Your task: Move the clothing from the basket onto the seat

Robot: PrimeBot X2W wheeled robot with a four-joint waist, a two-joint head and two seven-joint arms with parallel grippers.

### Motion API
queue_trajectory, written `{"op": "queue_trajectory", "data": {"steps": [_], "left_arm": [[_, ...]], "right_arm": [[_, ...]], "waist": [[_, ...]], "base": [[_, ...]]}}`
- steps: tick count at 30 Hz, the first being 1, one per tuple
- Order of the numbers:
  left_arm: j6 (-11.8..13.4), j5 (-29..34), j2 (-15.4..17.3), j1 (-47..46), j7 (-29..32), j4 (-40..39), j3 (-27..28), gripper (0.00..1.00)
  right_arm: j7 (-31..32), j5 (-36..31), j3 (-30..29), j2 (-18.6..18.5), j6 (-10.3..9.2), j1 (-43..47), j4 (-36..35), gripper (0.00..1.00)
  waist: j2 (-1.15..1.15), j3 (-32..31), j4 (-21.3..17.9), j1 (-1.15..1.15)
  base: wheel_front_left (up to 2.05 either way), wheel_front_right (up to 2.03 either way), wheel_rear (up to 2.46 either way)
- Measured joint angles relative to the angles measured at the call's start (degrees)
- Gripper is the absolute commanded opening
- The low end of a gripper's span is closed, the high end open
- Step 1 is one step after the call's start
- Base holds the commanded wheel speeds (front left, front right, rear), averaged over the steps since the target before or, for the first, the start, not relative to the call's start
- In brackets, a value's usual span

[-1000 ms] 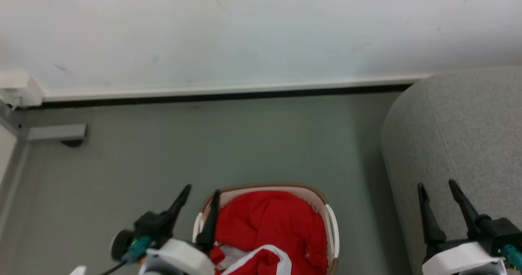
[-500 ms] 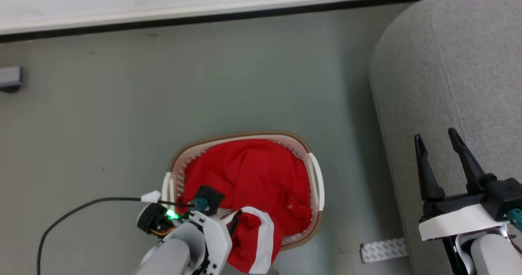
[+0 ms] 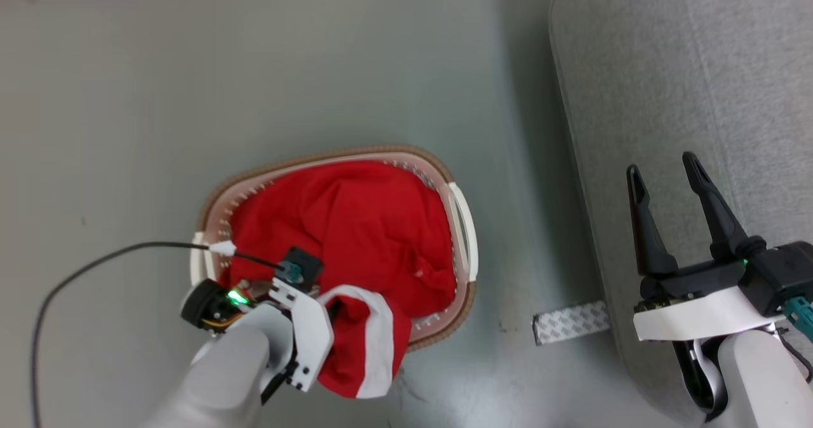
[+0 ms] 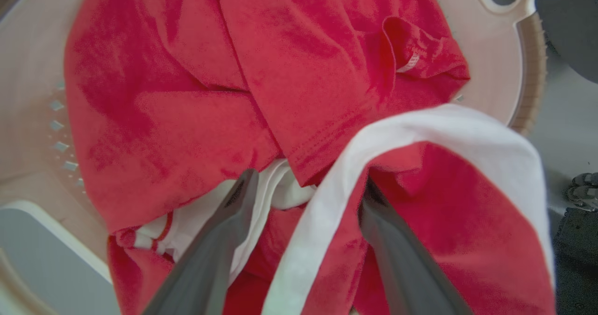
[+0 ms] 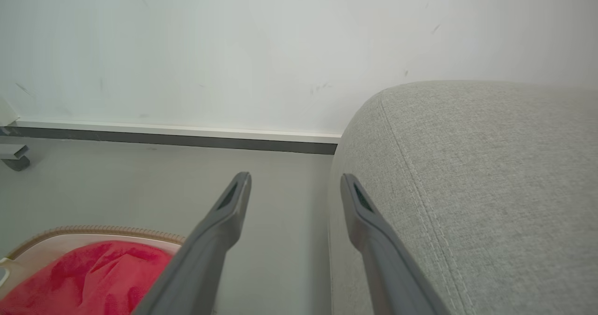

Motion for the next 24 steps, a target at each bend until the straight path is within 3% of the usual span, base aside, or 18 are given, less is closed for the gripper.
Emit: {"op": "queue_trajectory", "data": {"steps": [2,3,4,5,13,24], "left_arm": [[0.0,-0.8,0.1,-1.2,0.2,1.3,0.0,0.95],[0.0,-1.3,0.1,-1.6,0.3,2.1,-0.2,0.46],[0.0,-1.7,0.0,-1.9,0.5,2.7,-0.3,0.30],[0.0,-2.0,-0.2,-2.3,0.4,3.2,-0.3,0.00],[0.0,-5.8,-2.0,-2.7,-2.9,5.2,-1.4,0.00],[0.0,-10.5,-2.4,2.4,-10.9,0.7,-0.5,0.00]], "right_arm": [[0.0,0.0,0.2,0.1,0.00,-0.5,-0.2,1.00],[0.0,0.0,0.2,0.2,0.00,-0.7,-0.3,1.00],[0.0,0.0,0.1,0.3,0.00,-0.8,-0.4,1.00],[0.0,0.0,0.0,0.3,0.00,-0.8,-0.4,1.00],[0.0,0.0,-1.3,0.4,0.00,-0.7,0.2,1.00],[0.0,0.2,-0.9,1.3,0.00,2.9,3.4,1.00]], "waist": [[0.00,1.8,-0.4,0.00],[0.00,2.6,-0.6,0.00],[0.00,3.3,-0.8,0.00],[0.00,4.0,-0.9,0.00],[0.00,3.5,-0.1,0.00],[0.00,-8.1,3.2,-0.01]], "base": [[0.00,0.00,0.00],[0.00,0.00,0.00],[0.00,0.00,0.00],[0.00,0.00,0.00],[0.00,0.00,0.00],[0.00,0.00,0.00]]}}
